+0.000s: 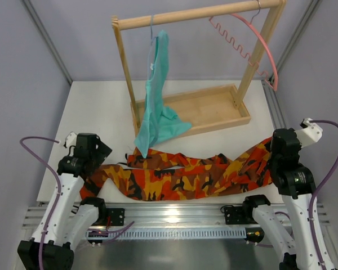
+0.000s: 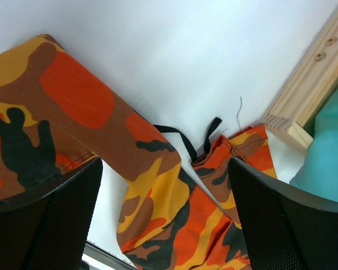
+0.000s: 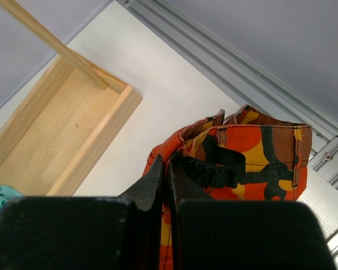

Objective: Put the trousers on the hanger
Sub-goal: Fold the trousers

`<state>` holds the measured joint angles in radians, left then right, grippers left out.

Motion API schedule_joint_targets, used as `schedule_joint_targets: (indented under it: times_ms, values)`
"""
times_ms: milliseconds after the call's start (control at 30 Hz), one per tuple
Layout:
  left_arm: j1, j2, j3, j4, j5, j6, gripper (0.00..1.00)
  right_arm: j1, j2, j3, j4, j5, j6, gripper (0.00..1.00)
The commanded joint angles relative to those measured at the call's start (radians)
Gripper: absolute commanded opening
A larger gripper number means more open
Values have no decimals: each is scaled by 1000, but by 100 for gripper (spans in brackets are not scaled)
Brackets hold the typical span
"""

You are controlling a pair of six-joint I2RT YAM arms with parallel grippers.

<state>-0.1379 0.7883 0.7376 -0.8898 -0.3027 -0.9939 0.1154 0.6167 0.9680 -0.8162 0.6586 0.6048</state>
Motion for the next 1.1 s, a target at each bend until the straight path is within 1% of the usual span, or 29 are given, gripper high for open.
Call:
schedule_joint_targets:
  times_ms: [0, 67, 100, 133, 167, 200, 233, 300, 333, 400, 533, 600, 767, 900, 967, 1000, 1033, 1067]
  values:
    - [47, 32, -4, 26, 22, 21, 92, -3, 9, -31, 22, 19, 41, 4]
    - [64, 74, 8, 72, 20, 38, 90, -5, 9, -23, -46, 44, 65, 3]
    - [66, 92, 22, 98, 54, 44, 89, -5, 11, -14, -70, 58, 76, 4]
    - [64, 118, 35, 139, 106, 105, 85, -5, 5, 12, -105, 67, 82, 4]
    - [64, 135, 37, 188, 181, 135, 83, -5, -5, 20, -116, 68, 81, 4]
    - [64, 152, 36, 262, 230, 147, 83, -3, -15, 23, -121, 53, 81, 4]
    - [64, 170, 26, 285, 299, 155, 83, -5, -47, 21, -121, 38, 81, 4]
    - [63, 230, 5, 351, 370, 176, 82, -3, -78, 9, -115, 0, 73, 4]
    - [60, 252, -12, 388, 428, 182, 81, -5, -89, 0, -103, -4, 75, 4]
    - [35, 314, -46, 423, 445, 198, 79, -3, -104, 1, -98, -2, 70, 4]
    - [-17, 414, -63, 523, 471, 219, 77, -5, -100, 2, -98, -28, 73, 4]
    - [-48, 474, -66, 540, 465, 225, 75, -3, -106, -9, -92, -39, 78, 4]
    - [-104, 554, -121, 656, 467, 209, 72, -5, -109, -37, -75, -47, 78, 4]
    - [-153, 608, -161, 716, 455, 189, 69, -3, -112, -46, -81, -37, 62, 4]
    - [-166, 637, -162, 739, 462, 175, 59, -5, -112, -48, -87, -31, 58, 4]
    - [-166, 644, -159, 747, 470, 169, 51, -5, -110, -46, -90, -24, 58, 4]
    - [-166, 660, -143, 733, 461, 166, 27, -5, -110, -37, -103, -19, 56, 4]
    - [-166, 663, -129, 715, 450, 167, 19, -5, -106, -28, -113, -14, 59, 9]
